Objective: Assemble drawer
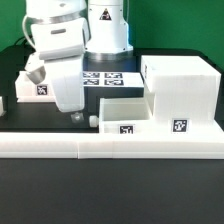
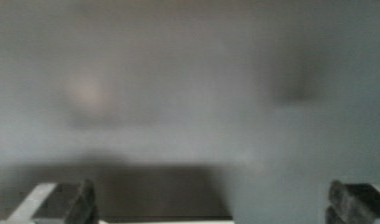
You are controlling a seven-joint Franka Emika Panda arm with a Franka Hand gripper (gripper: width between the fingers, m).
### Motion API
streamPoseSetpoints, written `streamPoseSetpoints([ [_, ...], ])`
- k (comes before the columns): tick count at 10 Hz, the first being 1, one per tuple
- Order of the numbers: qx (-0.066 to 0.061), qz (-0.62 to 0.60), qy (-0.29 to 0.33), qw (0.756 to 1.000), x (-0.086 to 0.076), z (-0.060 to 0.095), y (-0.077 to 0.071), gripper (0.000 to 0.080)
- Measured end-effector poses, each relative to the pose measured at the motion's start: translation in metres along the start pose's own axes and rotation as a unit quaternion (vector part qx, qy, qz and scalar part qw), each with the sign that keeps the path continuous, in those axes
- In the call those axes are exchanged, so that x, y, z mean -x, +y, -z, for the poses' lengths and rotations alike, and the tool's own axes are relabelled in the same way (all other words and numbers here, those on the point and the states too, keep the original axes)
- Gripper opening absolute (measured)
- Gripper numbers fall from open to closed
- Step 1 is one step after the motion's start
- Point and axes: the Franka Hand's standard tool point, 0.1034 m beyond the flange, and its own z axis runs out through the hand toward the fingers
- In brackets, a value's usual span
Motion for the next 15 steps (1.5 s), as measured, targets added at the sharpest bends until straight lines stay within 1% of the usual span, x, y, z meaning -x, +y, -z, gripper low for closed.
streamPoseSetpoints([
  [2, 0.0, -0.002, 0.0, 1.0, 0.003, 0.0, -0.001, 0.0649],
  [4, 0.001, 0.001, -0.001, 1.0, 0.001, -0.001, 0.0, 0.0649],
  [5, 0.004, 0.01, 0.0, 1.0, -0.008, -0.005, 0.001, 0.0649],
  [6, 0.002, 0.025, -0.002, 1.0, -0.018, -0.007, 0.002, 0.0649],
  [7, 0.001, 0.033, -0.008, 0.999, -0.019, -0.007, 0.004, 0.0649],
  [9, -0.002, 0.028, -0.018, 0.999, -0.019, -0.009, 0.005, 0.0649],
  [11, -0.001, 0.008, -0.02, 1.0, -0.018, -0.007, 0.005, 0.0649],
  [13, -0.003, 0.008, -0.02, 1.0, -0.018, -0.009, 0.004, 0.0649],
  [14, -0.005, 0.014, -0.02, 1.0, -0.017, -0.008, 0.005, 0.0649],
  [15, -0.012, 0.032, -0.018, 0.999, -0.015, -0.005, 0.011, 0.0649],
])
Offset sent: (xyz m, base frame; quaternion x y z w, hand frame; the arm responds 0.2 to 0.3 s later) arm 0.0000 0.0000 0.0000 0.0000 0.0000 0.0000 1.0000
